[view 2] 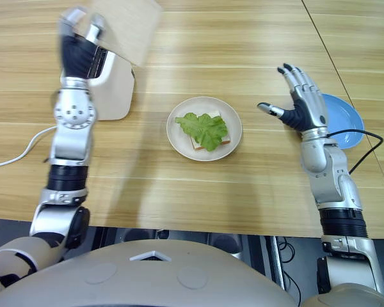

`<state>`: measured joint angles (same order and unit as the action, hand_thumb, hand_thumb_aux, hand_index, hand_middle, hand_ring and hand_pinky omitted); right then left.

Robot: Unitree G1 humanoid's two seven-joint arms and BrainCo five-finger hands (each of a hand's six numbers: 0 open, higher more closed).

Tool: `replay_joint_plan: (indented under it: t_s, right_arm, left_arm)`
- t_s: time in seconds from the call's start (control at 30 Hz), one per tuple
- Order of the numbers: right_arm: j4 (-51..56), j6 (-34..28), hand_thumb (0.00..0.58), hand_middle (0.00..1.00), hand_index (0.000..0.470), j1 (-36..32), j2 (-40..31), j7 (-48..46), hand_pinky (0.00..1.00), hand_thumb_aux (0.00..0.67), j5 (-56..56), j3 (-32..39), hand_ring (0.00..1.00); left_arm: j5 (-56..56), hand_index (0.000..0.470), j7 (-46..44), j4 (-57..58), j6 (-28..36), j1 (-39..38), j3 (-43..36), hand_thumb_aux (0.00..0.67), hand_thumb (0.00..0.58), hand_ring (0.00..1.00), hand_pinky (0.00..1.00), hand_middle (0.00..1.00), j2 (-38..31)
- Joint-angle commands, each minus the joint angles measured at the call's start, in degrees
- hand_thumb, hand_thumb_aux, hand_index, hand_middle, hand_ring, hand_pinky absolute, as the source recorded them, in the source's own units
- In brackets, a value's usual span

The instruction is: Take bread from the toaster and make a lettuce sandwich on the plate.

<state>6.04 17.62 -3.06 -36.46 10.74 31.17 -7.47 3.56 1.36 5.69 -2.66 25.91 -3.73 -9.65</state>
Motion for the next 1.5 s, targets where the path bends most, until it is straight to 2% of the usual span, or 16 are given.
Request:
replay_joint_plan:
  t_s: [0.03, 0.3, 0.7, 1.03, 1.23, 1.4, 1.5]
  right_arm:
    - [1.7, -0.3, 0.000, 0.00, 0.000, -0.4, -0.7, 1.5, 0.00, 0.000, 0.7, -0.7, 0.00]
    - [3.0, 0.3, 0.000, 0.00, 0.000, -0.4, -0.5, 2.0, 0.00, 0.000, 0.4, 0.4, 0.00]
    - [1.6, 0.4, 0.000, 0.00, 0.000, -1.0, 0.2, 1.1, 0.00, 0.000, 3.6, 5.2, 0.00]
    - [-1.2, 5.0, 0.000, 0.00, 0.000, -2.8, 0.3, 0.4, 0.00, 0.000, 15.1, 17.5, 0.00]
    - [-0.8, 7.2, 0.000, 0.00, 0.000, -4.7, 0.6, 0.1, 0.00, 0.000, 21.5, 24.5, 0.00]
    - [1.2, 7.0, 0.000, 0.00, 0.000, -6.9, 0.8, -2.8, 0.00, 0.000, 25.7, 29.7, 0.00]
    - [5.9, 4.4, 0.000, 0.00, 0.000, -7.2, 0.2, -9.1, 0.00, 0.000, 28.9, 33.9, 0.00]
  left_arm:
    - [-5.8, 0.460, -12.3, 8.4, 2.7, 0.1, -3.2, 0.670, 0.580, 1.00, 1.00, 1.00, 2.3]
    - [-6.2, 0.460, -23.5, 16.0, 4.5, 1.2, -6.9, 0.670, 0.580, 1.00, 1.00, 1.00, 3.6]
    - [-0.4, 0.460, -22.0, 25.8, 1.1, 4.0, -8.8, 0.670, 0.580, 1.00, 1.00, 1.00, 5.6]
    - [7.0, 0.460, -18.2, 44.5, -2.9, 11.4, -11.6, 0.670, 0.580, 1.00, 1.00, 1.00, 6.2]
    - [9.0, 0.460, -19.4, 50.2, -4.8, 12.9, -12.9, 0.670, 0.580, 1.00, 1.00, 1.00, 6.7]
    - [9.9, 0.460, -17.5, 53.0, -5.5, 14.0, -12.8, 0.670, 0.580, 1.00, 1.00, 1.00, 6.8]
    - [10.6, 0.460, -17.3, 53.3, -5.9, 14.4, -12.9, 0.670, 0.580, 1.00, 1.00, 1.00, 6.8]
